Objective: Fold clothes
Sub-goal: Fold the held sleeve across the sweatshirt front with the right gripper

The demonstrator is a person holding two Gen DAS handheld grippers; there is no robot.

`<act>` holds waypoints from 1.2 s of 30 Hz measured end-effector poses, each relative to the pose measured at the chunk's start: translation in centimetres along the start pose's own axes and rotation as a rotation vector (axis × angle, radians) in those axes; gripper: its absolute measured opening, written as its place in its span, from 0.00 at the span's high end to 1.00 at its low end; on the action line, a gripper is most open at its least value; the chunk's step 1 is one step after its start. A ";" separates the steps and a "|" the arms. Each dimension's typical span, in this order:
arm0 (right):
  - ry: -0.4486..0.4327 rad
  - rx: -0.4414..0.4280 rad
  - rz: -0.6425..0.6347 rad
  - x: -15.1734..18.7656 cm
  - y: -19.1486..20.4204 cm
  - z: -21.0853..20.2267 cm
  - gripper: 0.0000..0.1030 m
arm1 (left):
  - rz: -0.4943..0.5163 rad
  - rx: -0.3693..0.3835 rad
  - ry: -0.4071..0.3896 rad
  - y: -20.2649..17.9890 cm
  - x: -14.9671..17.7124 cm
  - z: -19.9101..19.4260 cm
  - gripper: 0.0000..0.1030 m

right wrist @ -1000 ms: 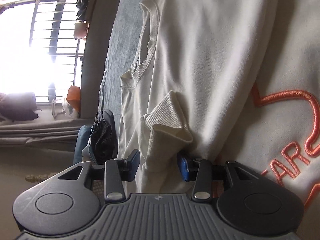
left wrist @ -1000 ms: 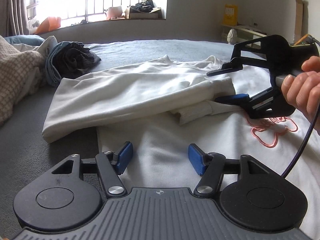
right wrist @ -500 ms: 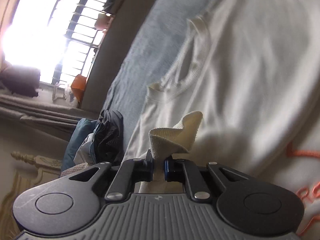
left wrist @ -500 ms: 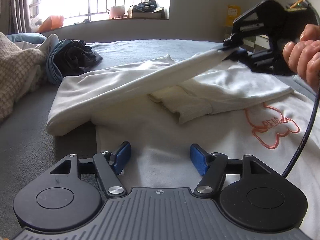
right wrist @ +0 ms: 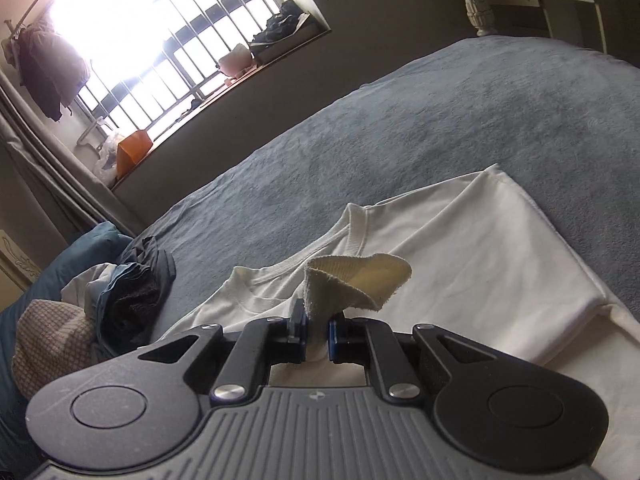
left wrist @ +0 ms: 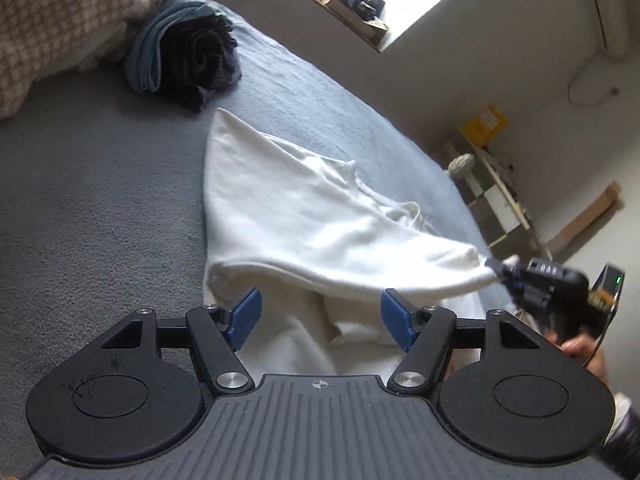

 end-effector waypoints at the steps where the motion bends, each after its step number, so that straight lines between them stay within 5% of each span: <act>1: 0.001 0.003 -0.004 -0.1 -0.3 -0.1 0.90 | -0.051 0.018 0.008 1.0 -0.8 0.0 0.35; 3: 0.004 0.002 -0.019 -0.4 -0.3 -0.3 0.90 | -0.224 0.082 0.047 3.9 -2.5 0.5 0.35; 5: 0.002 -0.005 -0.038 -0.7 -0.1 -0.6 0.90 | -0.538 0.215 0.030 7.9 -3.4 0.7 0.35; 7: 0.000 -0.007 -0.047 -0.8 0.1 -0.8 0.90 | -0.773 0.328 -0.083 10.8 -3.5 -0.2 0.35; 8: 0.000 -0.004 -0.049 -0.8 0.0 -0.8 0.90 | -0.798 0.326 -0.138 11.4 -3.6 -0.9 0.35; 11: 0.010 0.013 -0.037 -0.3 -0.7 -0.6 0.90 | -0.586 0.134 -0.214 9.9 -3.9 -2.6 0.35; 19: 0.017 0.043 0.017 0.2 -2.4 -0.7 0.90 | 0.375 -0.221 -0.085 -0.8 1.4 1.3 0.35; 22: 0.001 0.041 0.007 -0.2 -2.0 -1.2 0.90 | 0.639 -0.355 -0.085 -3.1 4.3 4.2 0.36; 25: -0.034 0.058 -0.008 -0.7 -2.1 -2.3 0.90 | 0.717 -0.426 -0.078 -3.5 5.6 6.0 0.43; 36: -0.010 0.142 -0.005 0.5 -5.1 -2.2 0.90 | 0.614 -0.473 -0.088 -2.9 5.3 6.5 0.53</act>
Point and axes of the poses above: each gripper's, at about its wrist camera, not at the fingertips, and z roughly the way its jaws point, y to its left, x to its underside, the point moved 1 cm from there along z, roughly the way its jaws point, and after that the axes turned 1 degree about -z, right-handed, at the moved point
